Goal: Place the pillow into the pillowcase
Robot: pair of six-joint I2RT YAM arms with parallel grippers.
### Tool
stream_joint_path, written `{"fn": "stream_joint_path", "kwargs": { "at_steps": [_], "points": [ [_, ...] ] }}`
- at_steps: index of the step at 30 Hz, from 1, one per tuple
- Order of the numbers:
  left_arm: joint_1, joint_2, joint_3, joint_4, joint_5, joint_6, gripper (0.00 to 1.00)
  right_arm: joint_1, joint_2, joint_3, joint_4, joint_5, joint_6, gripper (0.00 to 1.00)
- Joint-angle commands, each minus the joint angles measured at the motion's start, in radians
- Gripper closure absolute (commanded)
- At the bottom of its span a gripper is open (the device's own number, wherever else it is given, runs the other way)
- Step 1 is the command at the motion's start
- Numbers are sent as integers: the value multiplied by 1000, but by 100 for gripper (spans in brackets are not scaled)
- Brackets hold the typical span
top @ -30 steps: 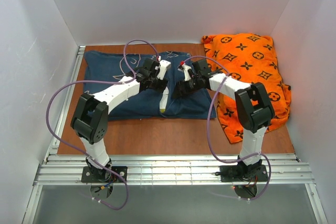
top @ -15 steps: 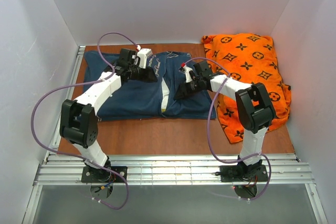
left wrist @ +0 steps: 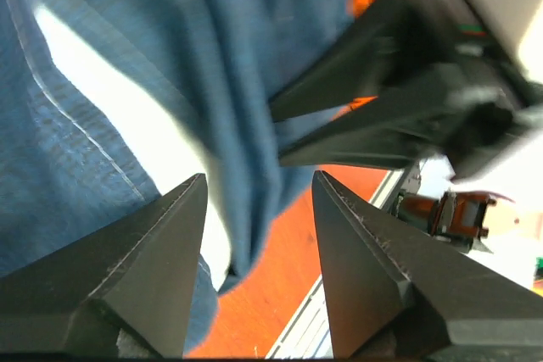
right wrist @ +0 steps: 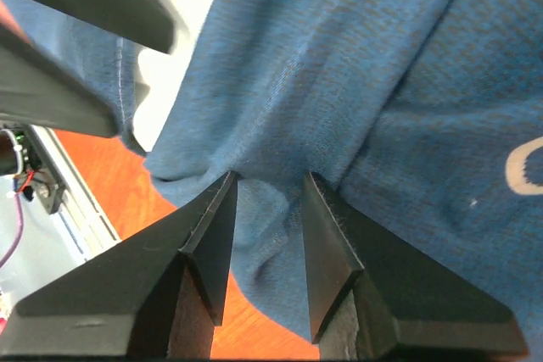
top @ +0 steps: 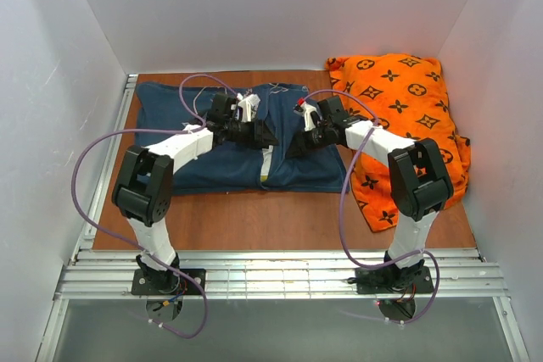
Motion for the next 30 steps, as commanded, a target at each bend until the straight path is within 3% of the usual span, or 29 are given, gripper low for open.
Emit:
{"fn": "stream_joint_path", "kwargs": {
  "at_steps": [1, 8, 11, 20, 23, 25, 26, 28, 29, 30],
  "points": [
    [2, 13, -33, 105, 10, -120, 52, -6, 41, 8, -19, 49, -21, 71],
    [3, 121, 5, 135, -77, -157, 50, -4, 86, -4, -20, 80, -49, 71],
    [3, 155, 0, 197, 11, -221, 49, -6, 92, -23, -19, 94, -49, 73],
    [-13, 259, -84, 688, 257, -532, 53, -6, 105, -41, 7, 81, -33, 73],
    [-17, 253, -110, 759, 318, -571, 70, -4, 121, -26, 7, 81, -26, 72],
    [-3, 230, -127, 712, 364, -551, 86, -6, 125, -20, 6, 94, -26, 71],
    [6, 189, -142, 681, 372, -534, 89, -6, 125, -17, 6, 97, -27, 70],
    [43, 132, -176, 566, 387, -459, 100, -6, 121, -9, -5, 100, -33, 66],
    [54, 77, -173, 421, 390, -415, 100, -6, 115, -7, -6, 103, -33, 65],
    [66, 49, -164, 324, 381, -275, 100, -4, 113, -6, -9, 106, -39, 64]
  ]
}}
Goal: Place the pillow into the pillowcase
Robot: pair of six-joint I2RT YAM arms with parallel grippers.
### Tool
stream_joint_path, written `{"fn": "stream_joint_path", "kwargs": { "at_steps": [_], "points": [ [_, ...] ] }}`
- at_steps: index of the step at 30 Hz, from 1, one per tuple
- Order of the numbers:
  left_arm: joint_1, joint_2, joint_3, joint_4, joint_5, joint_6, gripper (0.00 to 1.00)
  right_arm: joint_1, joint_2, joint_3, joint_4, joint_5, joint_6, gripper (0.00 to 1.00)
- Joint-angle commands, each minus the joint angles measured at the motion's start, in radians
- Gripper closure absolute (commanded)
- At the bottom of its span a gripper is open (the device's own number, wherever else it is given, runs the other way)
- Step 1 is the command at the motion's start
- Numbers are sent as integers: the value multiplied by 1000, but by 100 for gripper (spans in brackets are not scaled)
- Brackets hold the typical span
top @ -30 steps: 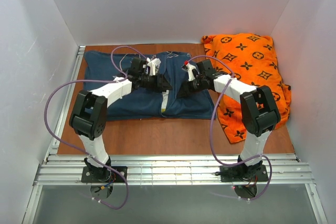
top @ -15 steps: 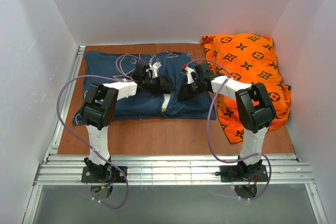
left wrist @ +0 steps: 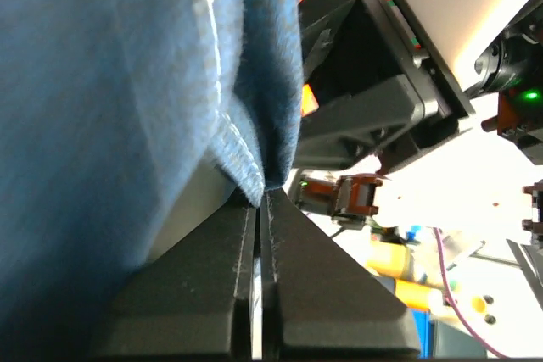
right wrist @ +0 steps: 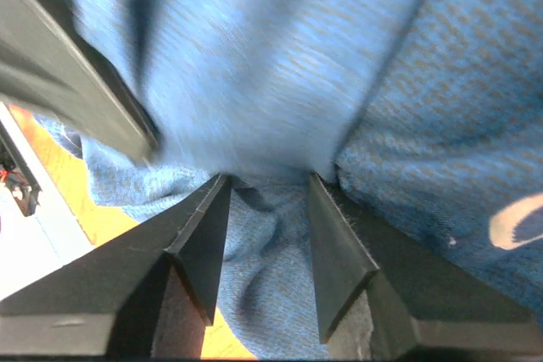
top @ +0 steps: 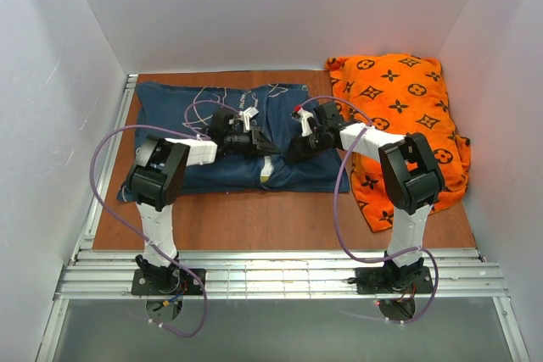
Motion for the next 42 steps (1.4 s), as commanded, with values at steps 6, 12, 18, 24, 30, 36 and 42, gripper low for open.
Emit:
{"fn": "stream_joint_path", "kwargs": {
  "at_steps": [6, 12, 18, 24, 30, 36, 42],
  "points": [
    [68, -332, 182, -834, -346, 600, 100, -5, 11, 3, -71, 142, -44, 58],
    [48, -160, 334, -1066, -680, 764, 100, -4, 5, 18, -101, 133, -70, 54],
    [44, -204, 328, -986, -595, 829, 75, -4, -58, 56, -103, -51, -66, 53],
    [39, -361, 254, -917, -661, 856, 57, 13, -69, 150, -80, -121, -7, 53],
    [33, -265, 311, -922, -727, 852, 56, 49, -11, 223, -40, -168, 57, 54],
    [-17, -148, 384, -894, -744, 861, 55, 72, 77, 223, 26, -165, 91, 53],
    [-45, -105, 414, -877, -721, 838, 92, 72, 143, 185, 14, -78, 50, 54]
  ]
}}
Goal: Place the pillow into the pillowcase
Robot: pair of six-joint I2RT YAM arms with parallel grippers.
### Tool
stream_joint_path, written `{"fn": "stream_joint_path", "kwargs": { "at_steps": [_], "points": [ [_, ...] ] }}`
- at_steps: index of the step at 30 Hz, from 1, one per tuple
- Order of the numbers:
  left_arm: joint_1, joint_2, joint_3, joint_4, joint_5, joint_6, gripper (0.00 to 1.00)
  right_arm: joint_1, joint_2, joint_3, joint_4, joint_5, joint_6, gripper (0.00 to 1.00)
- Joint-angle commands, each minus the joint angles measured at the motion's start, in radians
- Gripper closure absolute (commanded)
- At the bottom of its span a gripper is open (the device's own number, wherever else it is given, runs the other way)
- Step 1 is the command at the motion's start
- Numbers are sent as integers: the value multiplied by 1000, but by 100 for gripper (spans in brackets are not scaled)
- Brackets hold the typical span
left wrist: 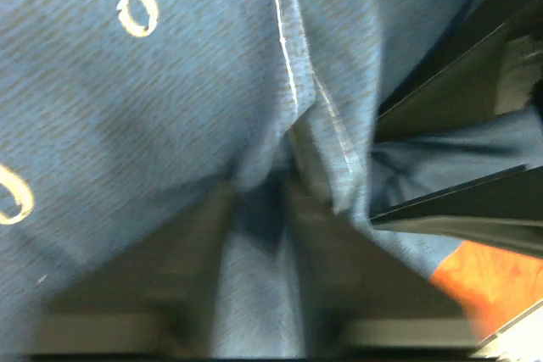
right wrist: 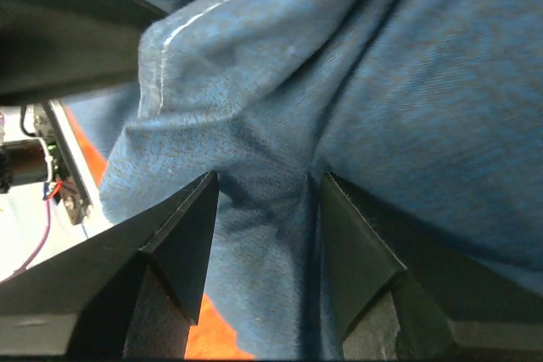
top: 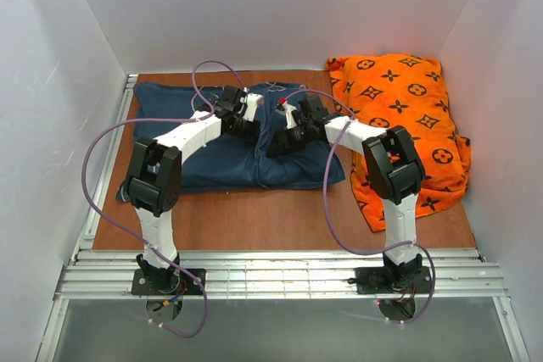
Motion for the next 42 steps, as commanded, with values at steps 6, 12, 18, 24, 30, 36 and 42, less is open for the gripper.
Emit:
{"fn": "stream_joint_path", "kwargs": {
  "at_steps": [6, 12, 18, 24, 30, 36, 42],
  "points": [
    [57, -176, -18, -27, 226, 49, 100, 17, -13, -23, -51, 315, -53, 62],
    [67, -325, -124, -15, 720, 81, 100, 40, 11, -6, -79, 464, -25, 58],
    [34, -185, -141, 42, 651, -30, 76, 31, -45, -5, -42, 166, 3, 41],
    [345, -272, -60, -30, 631, -27, 54, -145, -274, -29, -226, -56, -153, 22],
    [568, -445, -9, -410, 335, 272, 2, -255, -437, -51, -513, 286, -393, 1],
    [757, -722, -317, -506, 48, 553, 2, -285, -503, -233, -585, 469, -536, 1],
    [864, -813, -613, -414, -80, 751, 2, -292, -435, -328, -521, 347, -576, 1]
  ]
}}
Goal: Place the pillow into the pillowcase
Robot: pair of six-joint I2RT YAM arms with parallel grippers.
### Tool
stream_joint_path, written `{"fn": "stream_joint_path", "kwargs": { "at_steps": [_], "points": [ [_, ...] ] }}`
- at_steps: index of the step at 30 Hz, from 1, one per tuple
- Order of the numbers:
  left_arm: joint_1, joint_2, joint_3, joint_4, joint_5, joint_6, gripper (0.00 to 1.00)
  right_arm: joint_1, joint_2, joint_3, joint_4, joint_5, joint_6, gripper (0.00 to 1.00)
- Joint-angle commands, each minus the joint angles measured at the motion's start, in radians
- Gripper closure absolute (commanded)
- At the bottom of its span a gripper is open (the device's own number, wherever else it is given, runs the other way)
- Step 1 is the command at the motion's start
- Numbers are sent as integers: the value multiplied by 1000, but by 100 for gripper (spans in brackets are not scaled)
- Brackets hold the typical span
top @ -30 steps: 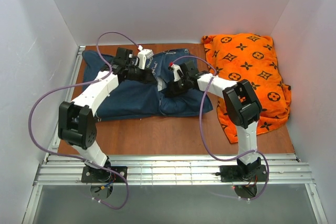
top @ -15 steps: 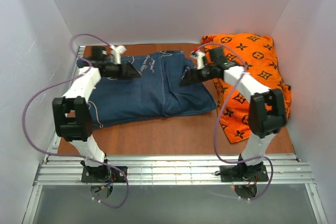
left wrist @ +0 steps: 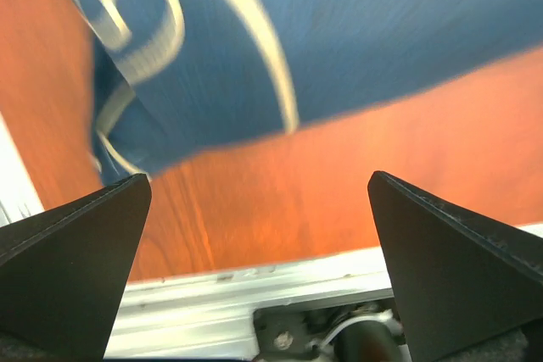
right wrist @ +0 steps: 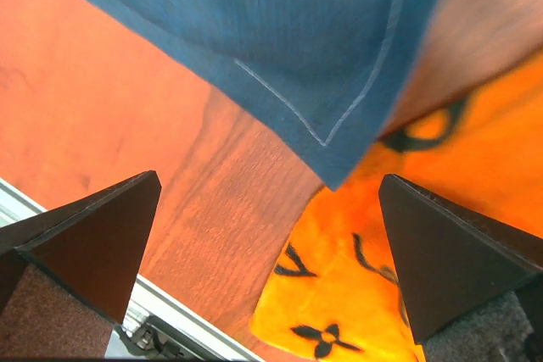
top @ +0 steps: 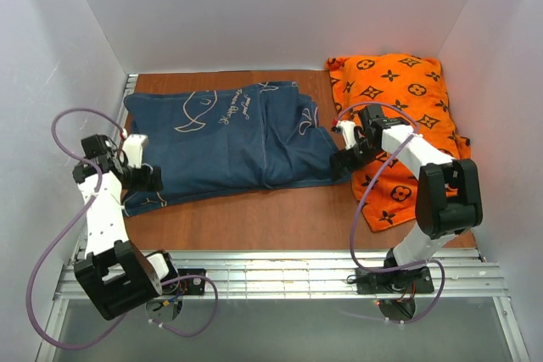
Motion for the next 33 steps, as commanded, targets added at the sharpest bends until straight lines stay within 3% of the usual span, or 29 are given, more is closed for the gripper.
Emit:
{"fn": "stream_joint_path", "kwargs": {
  "at_steps": [1, 4, 10, 16, 19, 20, 22, 23, 24, 26, 27, 28, 30, 33],
  "points": [
    [19, -22, -151, 60, -154, 180, 2, -4, 35, -20, 24, -63, -58, 1],
    [22, -12, -270, 218, -204, 221, 2, -4, 71, -32, 71, -89, -41, 1],
    [22, 111, -352, 405, -193, 203, 2, -1, 120, -72, 191, -109, 29, 1],
    [22, 241, -318, 478, -43, 157, 2, 18, 171, -77, 314, -185, 109, 3],
    [22, 316, -260, 478, 54, 113, 2, 42, 194, -67, 346, -219, 129, 12],
    [22, 333, -234, 478, 72, 107, 2, 47, 200, -60, 347, -254, 131, 27],
    [21, 376, -211, 478, 114, 102, 12, 47, 206, -55, 335, -284, 126, 51],
    [21, 387, -182, 472, 150, 105, 21, 47, 201, -55, 332, -303, 126, 90],
    [21, 398, -168, 455, 166, 102, 47, 47, 182, -55, 329, -308, 132, 98],
    [21, 407, -130, 424, 221, 82, 70, 36, 146, -58, 326, -360, 144, 99],
    [22, 402, -84, 384, 236, 70, 94, 29, 102, -55, 327, -386, 149, 99],
    [24, 380, -61, 366, 256, 51, 100, 12, 77, -51, 327, -406, 155, 99],
    [24, 341, 8, 332, 321, 10, 100, -17, 4, -20, 343, -452, 196, 99],
    [24, 255, 108, 350, 309, -86, 100, -97, -81, 26, 407, -541, 311, 99]
  ]
}}
